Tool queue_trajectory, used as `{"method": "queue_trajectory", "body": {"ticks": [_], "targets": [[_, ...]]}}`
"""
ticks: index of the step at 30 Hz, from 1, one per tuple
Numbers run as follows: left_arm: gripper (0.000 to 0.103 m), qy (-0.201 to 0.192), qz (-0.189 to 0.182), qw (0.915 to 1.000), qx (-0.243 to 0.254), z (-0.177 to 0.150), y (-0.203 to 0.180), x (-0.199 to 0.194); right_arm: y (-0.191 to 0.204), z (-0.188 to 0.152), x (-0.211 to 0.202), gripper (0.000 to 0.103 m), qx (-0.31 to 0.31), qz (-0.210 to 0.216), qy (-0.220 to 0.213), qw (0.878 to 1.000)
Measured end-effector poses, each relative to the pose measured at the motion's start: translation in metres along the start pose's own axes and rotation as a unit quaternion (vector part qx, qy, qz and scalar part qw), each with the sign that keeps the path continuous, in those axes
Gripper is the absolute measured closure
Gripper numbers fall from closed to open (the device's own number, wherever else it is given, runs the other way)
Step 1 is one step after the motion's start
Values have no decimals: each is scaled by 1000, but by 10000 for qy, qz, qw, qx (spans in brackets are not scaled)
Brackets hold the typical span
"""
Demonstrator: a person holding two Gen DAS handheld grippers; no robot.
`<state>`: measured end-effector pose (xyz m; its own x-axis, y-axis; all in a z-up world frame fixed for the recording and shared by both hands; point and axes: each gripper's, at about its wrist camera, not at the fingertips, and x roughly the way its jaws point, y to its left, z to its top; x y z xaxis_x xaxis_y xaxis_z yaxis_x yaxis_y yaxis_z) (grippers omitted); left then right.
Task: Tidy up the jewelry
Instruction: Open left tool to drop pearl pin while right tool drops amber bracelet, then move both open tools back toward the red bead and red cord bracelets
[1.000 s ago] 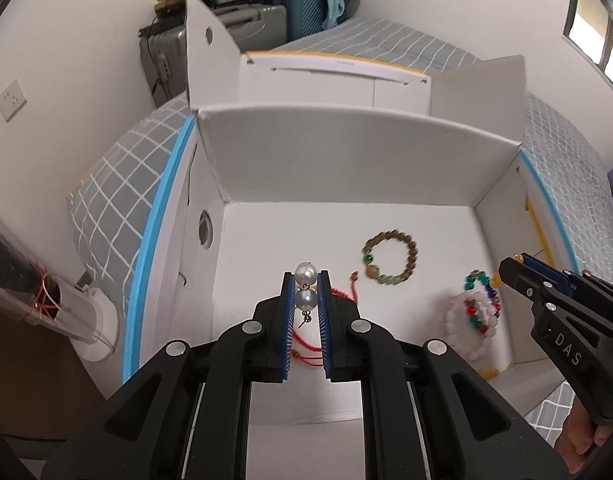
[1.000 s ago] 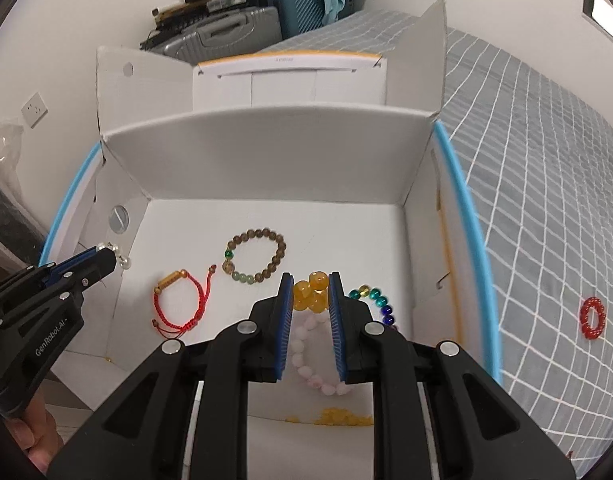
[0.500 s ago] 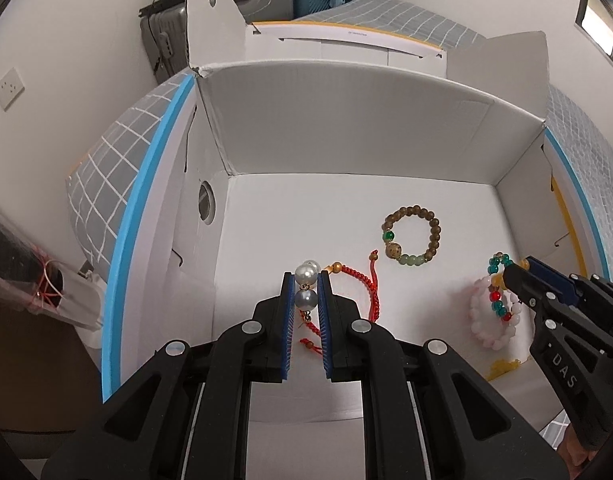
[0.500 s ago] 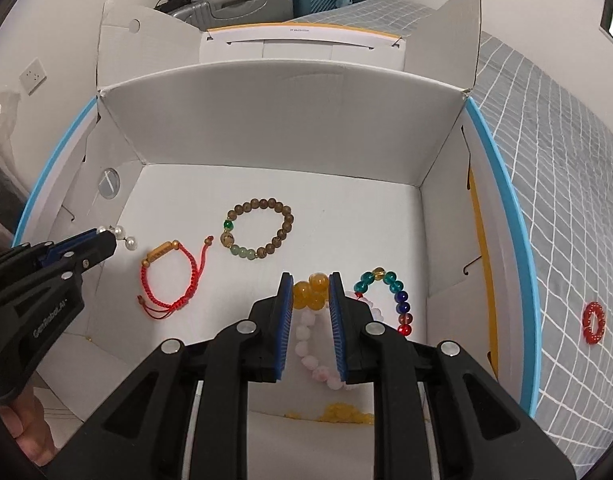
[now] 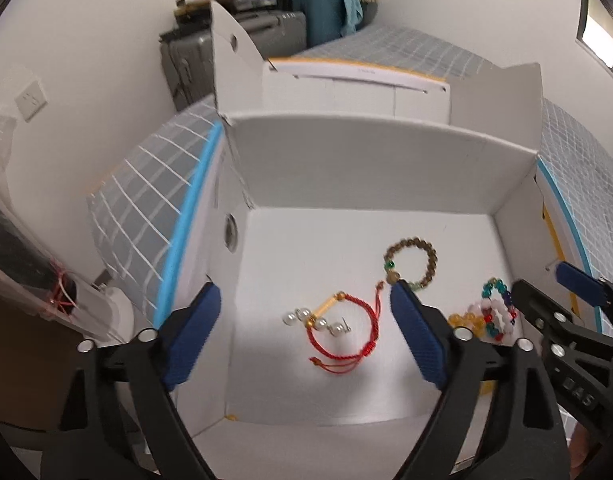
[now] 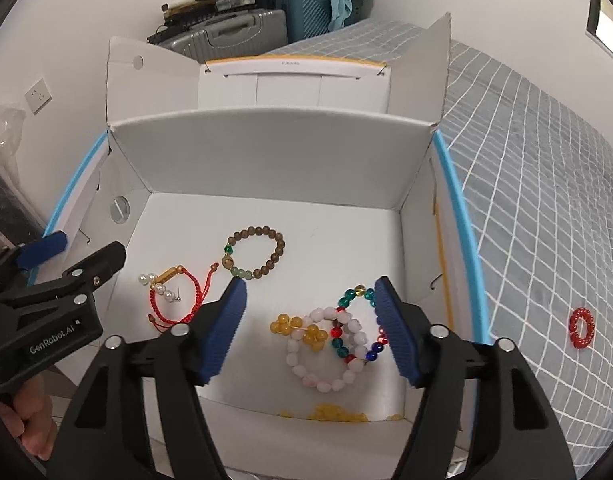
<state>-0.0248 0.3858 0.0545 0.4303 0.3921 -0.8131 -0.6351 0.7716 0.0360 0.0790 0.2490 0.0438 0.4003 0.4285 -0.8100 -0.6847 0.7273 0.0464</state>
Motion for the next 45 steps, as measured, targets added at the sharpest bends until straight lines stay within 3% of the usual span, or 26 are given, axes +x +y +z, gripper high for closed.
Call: {"method": "queue_trajectory", "body": {"ticks": [6,9,25,34,45], "targets": [[6,-116,-54,9999,-25,5,-3,-10,-17,3,-21,11,83,108,-234,9996],[6,-157,-276,9995,-23,7,-9,-16,-26,3,-31,8,127,72,-354,9993],[6,-393,-658,9956,546,11,-97,-46,-115,-30,-90,8,626,-541,-704,9941],[6,-473,-1135,9853,1185,8,-196,-55,-191,-80,-126,8,1022,-1194,-790,9844],[6,-210,-1894,9627,1921,-11,-336,-45,-277,-151,-148,10,1759,-1763,-542,9670]]}}
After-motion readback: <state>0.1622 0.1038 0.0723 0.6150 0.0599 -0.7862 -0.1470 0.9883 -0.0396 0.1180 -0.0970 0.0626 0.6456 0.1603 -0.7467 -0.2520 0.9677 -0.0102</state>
